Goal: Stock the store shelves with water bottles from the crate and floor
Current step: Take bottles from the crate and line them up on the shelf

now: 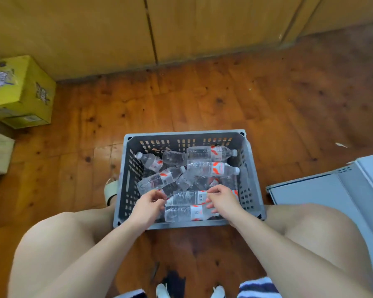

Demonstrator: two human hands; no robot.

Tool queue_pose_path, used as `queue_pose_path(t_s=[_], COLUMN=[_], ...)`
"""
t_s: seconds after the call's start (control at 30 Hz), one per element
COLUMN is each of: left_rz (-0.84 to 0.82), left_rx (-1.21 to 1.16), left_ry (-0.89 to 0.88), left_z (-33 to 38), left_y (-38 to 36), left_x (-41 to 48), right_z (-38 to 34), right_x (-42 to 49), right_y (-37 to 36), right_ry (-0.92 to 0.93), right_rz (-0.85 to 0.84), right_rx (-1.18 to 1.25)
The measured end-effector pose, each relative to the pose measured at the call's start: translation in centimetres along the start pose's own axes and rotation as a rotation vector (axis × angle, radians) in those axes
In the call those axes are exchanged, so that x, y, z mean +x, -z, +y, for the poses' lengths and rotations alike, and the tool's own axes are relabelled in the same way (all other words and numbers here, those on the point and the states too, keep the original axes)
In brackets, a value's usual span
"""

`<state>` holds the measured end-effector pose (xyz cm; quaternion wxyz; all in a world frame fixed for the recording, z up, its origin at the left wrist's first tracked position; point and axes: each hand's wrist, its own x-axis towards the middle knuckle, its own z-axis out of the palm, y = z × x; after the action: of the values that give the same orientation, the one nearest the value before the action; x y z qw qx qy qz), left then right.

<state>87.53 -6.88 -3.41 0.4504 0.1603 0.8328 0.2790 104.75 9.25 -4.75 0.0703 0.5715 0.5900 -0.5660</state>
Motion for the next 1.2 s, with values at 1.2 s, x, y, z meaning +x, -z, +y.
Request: queue_pose_path(t_s=[1.2], left_rz=[-0.059], left_rx=[-0.323], left_ry=[0.131], left_z=[6.2], left_y=[0.4], left_x=[-1.9], right_z=[-1.1], right_x=[-5.4], right_y=[9.2], right_ry=[0.258], right_rz=[-0.133], right_rx=[-0.274])
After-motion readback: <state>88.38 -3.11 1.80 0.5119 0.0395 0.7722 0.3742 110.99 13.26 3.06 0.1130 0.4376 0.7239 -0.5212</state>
